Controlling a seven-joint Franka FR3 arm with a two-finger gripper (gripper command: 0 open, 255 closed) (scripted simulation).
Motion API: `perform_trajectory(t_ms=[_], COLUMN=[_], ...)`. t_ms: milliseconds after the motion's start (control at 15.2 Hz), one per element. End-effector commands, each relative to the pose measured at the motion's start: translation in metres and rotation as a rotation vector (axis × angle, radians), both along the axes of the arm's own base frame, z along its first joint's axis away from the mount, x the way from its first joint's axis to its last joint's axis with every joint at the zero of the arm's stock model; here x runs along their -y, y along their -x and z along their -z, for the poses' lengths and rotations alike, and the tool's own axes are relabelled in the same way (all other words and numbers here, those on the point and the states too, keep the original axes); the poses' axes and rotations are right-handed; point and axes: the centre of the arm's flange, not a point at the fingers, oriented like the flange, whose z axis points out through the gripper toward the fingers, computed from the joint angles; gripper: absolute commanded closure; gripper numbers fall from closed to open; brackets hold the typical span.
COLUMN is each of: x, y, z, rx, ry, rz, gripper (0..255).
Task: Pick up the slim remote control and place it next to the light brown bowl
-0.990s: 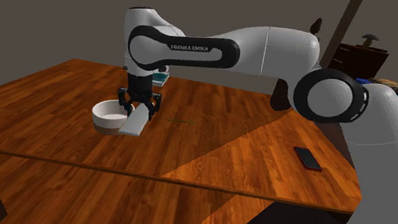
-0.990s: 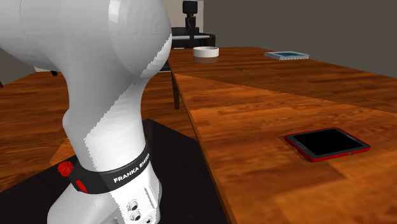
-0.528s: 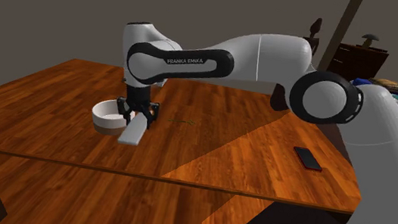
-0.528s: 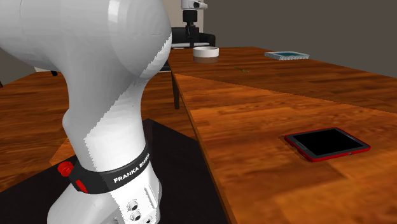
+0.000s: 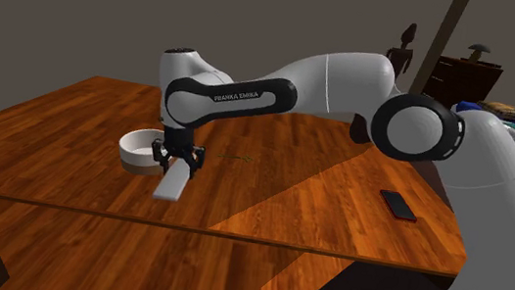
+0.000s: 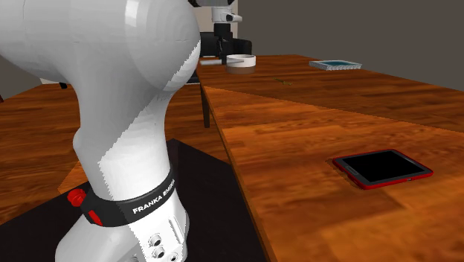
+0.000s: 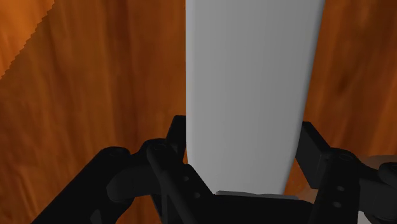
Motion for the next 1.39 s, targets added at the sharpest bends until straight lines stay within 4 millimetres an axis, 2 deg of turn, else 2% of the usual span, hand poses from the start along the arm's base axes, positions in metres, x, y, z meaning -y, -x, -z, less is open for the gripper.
perform_trajectory(t_ms=[0, 594, 1122, 1188, 1320], x=[0.000, 0.000, 0.000, 0.000, 0.000], y=[-0.001, -0.001, -0.001, -0.001, -0.001], z=[0.011, 0.059, 0.059, 0.059, 0.059], rx=[0.001, 0.001, 0.001, 0.001, 0.001], ry=[0.000, 0.000, 0.000, 0.000, 0.000], rz=[0.000, 0.000, 0.000, 0.000, 0.000], gripper=[255, 255, 255, 0, 0])
